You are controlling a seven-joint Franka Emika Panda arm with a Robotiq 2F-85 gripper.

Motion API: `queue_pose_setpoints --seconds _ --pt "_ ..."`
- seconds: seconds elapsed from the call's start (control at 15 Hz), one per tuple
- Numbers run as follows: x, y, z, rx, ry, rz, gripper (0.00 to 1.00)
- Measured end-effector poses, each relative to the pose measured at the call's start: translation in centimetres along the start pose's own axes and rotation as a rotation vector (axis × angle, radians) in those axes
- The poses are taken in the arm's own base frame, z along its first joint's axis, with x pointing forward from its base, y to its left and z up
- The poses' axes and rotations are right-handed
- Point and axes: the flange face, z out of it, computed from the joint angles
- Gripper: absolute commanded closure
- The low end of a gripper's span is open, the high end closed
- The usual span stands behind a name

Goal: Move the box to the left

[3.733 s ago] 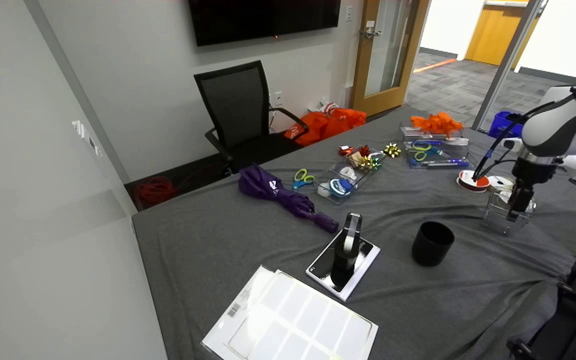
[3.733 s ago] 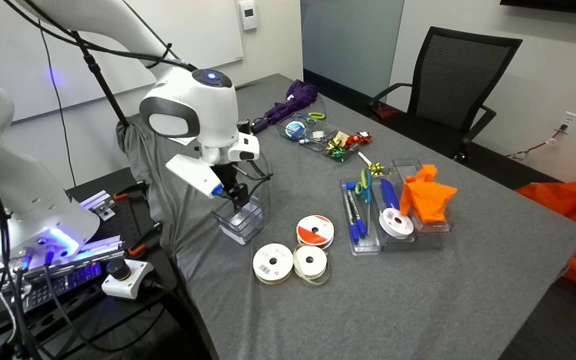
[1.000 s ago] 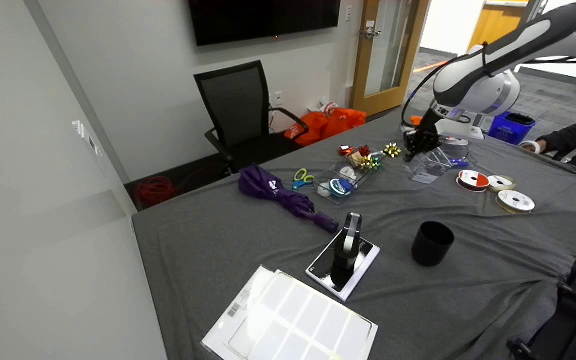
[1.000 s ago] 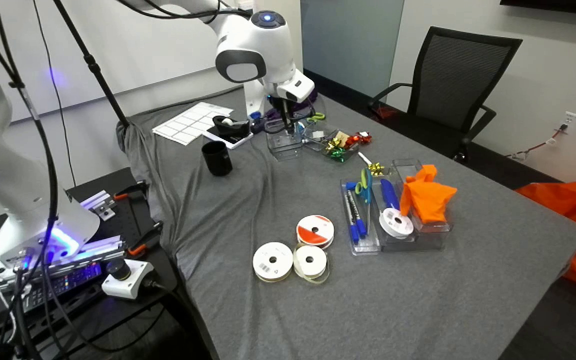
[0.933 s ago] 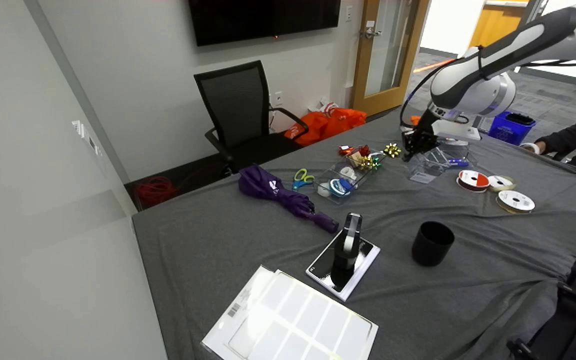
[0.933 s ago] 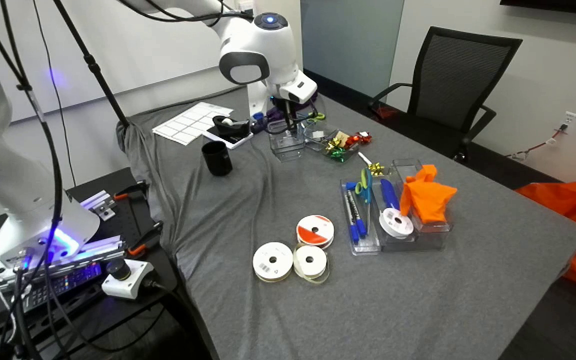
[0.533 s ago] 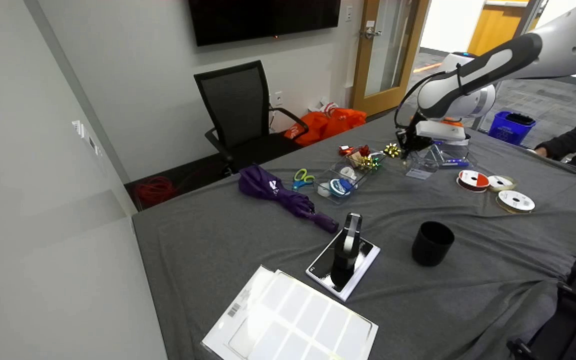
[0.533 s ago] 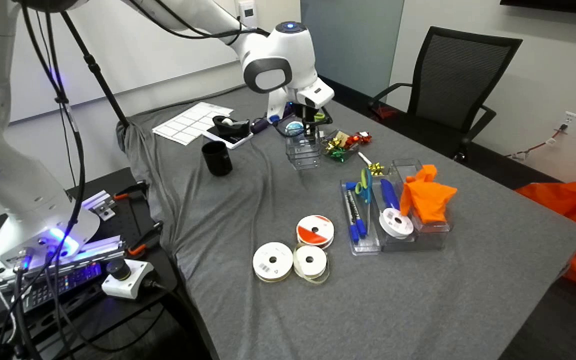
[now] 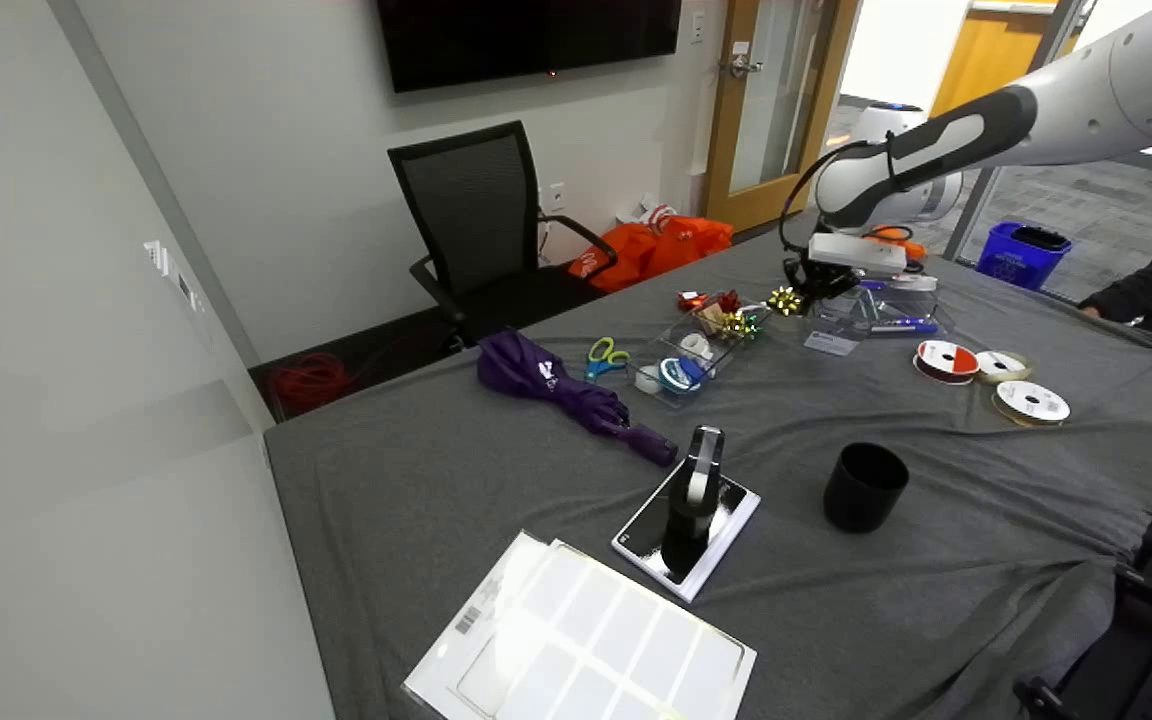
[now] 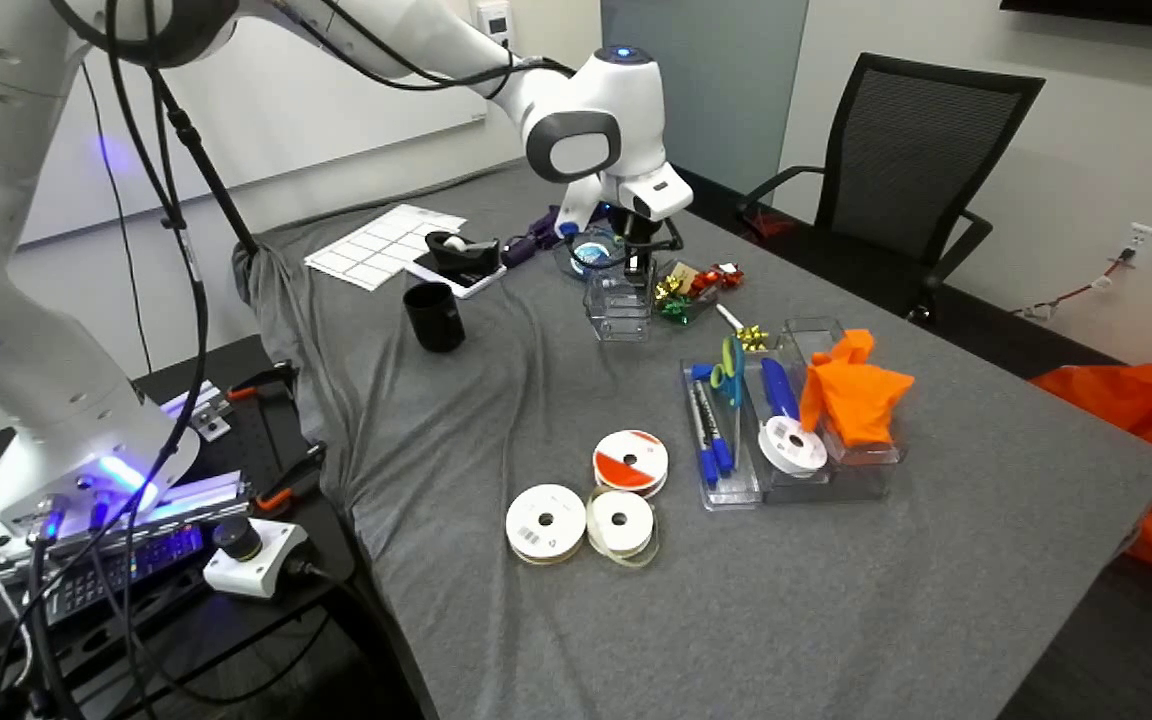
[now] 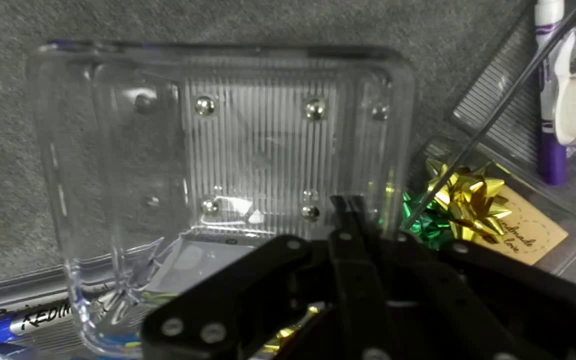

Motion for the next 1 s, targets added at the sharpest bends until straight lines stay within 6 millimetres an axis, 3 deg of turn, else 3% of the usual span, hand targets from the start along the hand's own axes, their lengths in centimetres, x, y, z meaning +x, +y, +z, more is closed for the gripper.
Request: queue_pose_setpoints --seconds 0.4,1.0 --pt "1.7 -0.7 0.5 -0.031 -0.027 0.114 0.99" --pt "1.1 -1.5 -0.5 -0.144 -0.108 0.043 0.99"
